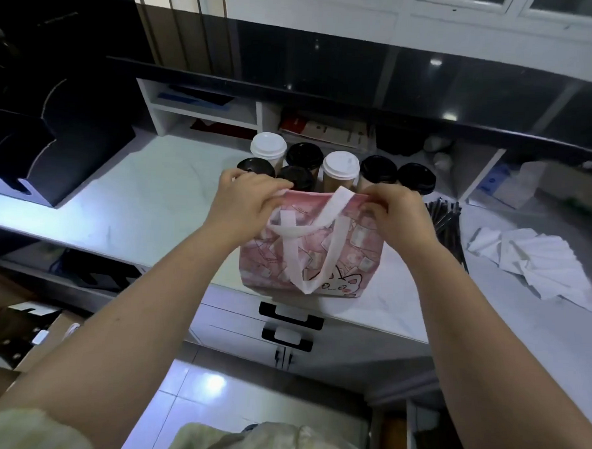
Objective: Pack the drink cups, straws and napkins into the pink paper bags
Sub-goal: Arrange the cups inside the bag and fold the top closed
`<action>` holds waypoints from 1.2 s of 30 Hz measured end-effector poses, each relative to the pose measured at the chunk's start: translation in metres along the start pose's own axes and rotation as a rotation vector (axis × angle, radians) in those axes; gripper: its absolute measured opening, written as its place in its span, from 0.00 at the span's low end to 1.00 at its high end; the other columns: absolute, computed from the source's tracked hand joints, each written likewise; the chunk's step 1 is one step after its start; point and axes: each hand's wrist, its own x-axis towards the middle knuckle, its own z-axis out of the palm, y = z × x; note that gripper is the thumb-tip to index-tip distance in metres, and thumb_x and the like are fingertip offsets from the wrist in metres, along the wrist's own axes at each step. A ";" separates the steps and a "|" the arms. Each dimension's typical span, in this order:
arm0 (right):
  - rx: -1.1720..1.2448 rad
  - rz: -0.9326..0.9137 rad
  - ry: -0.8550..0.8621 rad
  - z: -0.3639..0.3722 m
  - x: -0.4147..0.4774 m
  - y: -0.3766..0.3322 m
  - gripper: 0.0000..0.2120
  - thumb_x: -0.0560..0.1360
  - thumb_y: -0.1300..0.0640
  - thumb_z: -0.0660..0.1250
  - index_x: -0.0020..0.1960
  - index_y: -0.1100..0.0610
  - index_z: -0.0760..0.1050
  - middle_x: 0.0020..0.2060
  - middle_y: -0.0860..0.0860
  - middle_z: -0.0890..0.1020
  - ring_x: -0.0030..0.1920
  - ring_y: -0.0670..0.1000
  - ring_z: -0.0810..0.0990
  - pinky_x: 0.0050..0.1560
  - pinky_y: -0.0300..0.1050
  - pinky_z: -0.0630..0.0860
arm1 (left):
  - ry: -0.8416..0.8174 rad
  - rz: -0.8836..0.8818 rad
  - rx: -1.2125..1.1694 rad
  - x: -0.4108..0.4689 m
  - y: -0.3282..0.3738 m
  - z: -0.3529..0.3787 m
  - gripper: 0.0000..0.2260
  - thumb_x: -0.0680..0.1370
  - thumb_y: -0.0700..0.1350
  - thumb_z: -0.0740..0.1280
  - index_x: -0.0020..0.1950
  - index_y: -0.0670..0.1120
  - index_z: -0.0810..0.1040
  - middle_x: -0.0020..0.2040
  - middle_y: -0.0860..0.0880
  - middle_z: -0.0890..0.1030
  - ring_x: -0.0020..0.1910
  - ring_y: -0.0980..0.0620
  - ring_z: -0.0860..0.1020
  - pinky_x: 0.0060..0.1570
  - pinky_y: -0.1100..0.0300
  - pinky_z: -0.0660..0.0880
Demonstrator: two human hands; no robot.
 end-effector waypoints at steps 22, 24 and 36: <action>0.709 0.283 0.209 0.022 -0.043 0.003 0.26 0.75 0.62 0.71 0.69 0.45 0.69 0.62 0.36 0.74 0.63 0.41 0.74 0.60 0.36 0.75 | 0.238 -0.600 -0.761 -0.044 -0.004 0.006 0.18 0.75 0.39 0.73 0.59 0.57 0.76 0.55 0.57 0.80 0.51 0.59 0.79 0.53 0.63 0.77; 0.853 0.364 0.225 0.041 -0.070 0.010 0.30 0.74 0.60 0.73 0.72 0.51 0.67 0.67 0.44 0.75 0.64 0.43 0.75 0.61 0.39 0.76 | 0.227 -0.709 -0.866 -0.064 -0.001 0.018 0.18 0.74 0.39 0.74 0.60 0.55 0.76 0.55 0.55 0.81 0.53 0.56 0.80 0.53 0.62 0.78; 0.988 0.525 0.300 0.082 -0.093 0.001 0.10 0.76 0.62 0.70 0.49 0.47 0.81 0.42 0.43 0.84 0.46 0.44 0.83 0.48 0.42 0.80 | 0.215 -0.922 -0.983 -0.102 0.002 0.045 0.09 0.79 0.35 0.66 0.49 0.49 0.79 0.47 0.48 0.84 0.47 0.52 0.83 0.51 0.58 0.79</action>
